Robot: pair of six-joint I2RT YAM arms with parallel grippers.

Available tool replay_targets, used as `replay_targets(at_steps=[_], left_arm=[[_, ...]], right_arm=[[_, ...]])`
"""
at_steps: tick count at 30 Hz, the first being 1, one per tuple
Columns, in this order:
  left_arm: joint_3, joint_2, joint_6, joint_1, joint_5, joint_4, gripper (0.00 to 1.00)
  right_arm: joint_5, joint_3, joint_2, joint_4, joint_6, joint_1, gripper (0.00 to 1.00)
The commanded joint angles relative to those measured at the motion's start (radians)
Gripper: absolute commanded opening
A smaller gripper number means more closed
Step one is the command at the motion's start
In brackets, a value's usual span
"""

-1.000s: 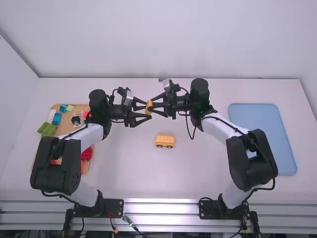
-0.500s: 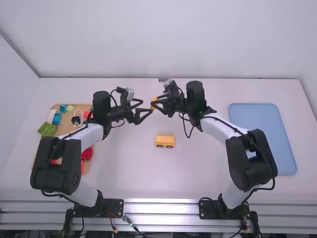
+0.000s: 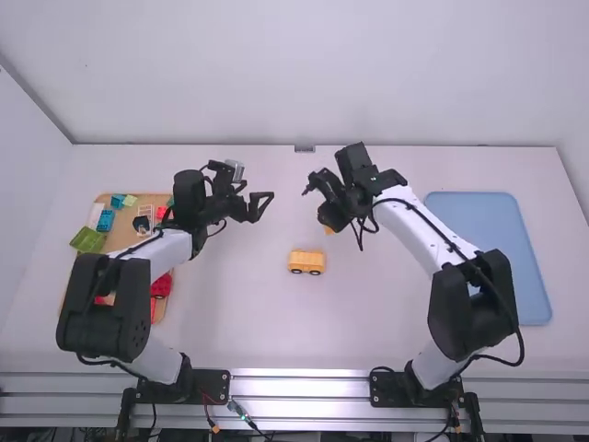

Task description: Assemble lego blocks to make yellow taxi

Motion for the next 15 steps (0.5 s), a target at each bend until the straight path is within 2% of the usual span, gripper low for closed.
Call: replay_targets(at_steps=[1,6,11,12,15], left_arm=[[0.019,0.003,0.022,0.005,-0.031,-0.002,0.99],[0.019,0.003,0.021,0.006,-0.031,-0.001,0.99],[0.019,0.003,0.022,0.005,-0.031,-0.005,0.99],[0.019,0.003,0.021,0.005,-0.031,-0.005,0.99],[0.019,0.003,0.022,0.005,-0.034,-0.005,0.99]], right_arm=[[0.146,0.007,0.012,-0.075,-0.207,0.018,0.22],[0.250,-0.033,0.092,-0.122,-0.319,0.038,0.06],[0.286,-0.040,0.204,-0.173,-0.386,0.035,0.04],[0.287,-0.040,0.222,-0.186,-0.406,0.035,0.00],[0.286,-0.040,0.257,-0.218,-0.431,0.036,0.00]])
